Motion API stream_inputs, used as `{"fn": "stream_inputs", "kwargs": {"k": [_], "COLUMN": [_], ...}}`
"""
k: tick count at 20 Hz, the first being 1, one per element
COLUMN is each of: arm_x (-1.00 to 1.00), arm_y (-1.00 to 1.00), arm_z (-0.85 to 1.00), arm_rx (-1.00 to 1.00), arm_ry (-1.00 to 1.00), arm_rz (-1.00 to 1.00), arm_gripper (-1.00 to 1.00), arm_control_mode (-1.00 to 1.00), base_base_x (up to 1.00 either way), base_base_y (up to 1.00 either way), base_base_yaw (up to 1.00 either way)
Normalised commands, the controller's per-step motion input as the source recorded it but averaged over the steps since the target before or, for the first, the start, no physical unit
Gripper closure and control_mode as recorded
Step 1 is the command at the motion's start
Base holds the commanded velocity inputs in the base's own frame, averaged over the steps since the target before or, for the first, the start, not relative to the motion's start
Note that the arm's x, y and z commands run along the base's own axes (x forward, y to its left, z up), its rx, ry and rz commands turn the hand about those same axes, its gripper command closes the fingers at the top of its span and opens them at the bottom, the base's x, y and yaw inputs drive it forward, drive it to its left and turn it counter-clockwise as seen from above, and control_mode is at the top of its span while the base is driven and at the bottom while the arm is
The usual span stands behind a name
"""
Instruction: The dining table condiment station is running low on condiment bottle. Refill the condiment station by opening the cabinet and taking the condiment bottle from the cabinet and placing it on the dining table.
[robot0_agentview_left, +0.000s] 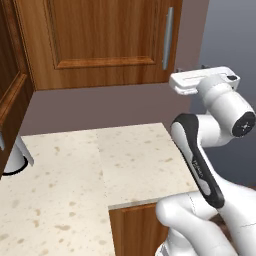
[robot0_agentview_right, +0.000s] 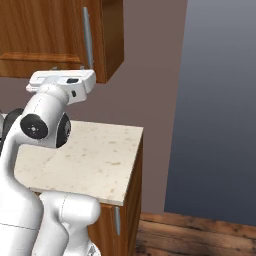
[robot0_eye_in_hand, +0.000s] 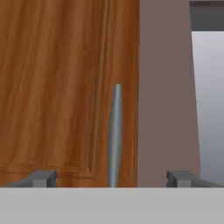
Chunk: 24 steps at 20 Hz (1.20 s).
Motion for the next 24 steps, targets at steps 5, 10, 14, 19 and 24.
{"fn": "stream_inputs", "kwargs": {"k": [5, 10, 14, 19, 24], "arm_x": [0.67, 0.63, 0.1, 0.33, 0.31], "arm_y": [-0.01, 0.0, -0.05, 0.0, 0.0], "arm_z": [0.08, 0.23, 0.54, 0.41, 0.14], "arm_rx": [0.0, 0.0, 0.0, 0.0, 0.0], "arm_ry": [0.04, 0.09, 0.01, 0.07, 0.05], "arm_rz": [0.0, -0.01, 0.0, 0.0, 0.0], "arm_gripper": [-1.0, -1.0, -1.0, -1.0, -1.0], "arm_control_mode": [-1.0, -1.0, -1.0, -1.0, -1.0], "base_base_x": [0.0, 0.0, 0.0, 0.0, 0.0], "base_base_y": [0.0, 0.0, 0.0, 0.0, 0.0], "base_base_yaw": [0.0, 0.0, 0.0, 0.0, 0.0]}}
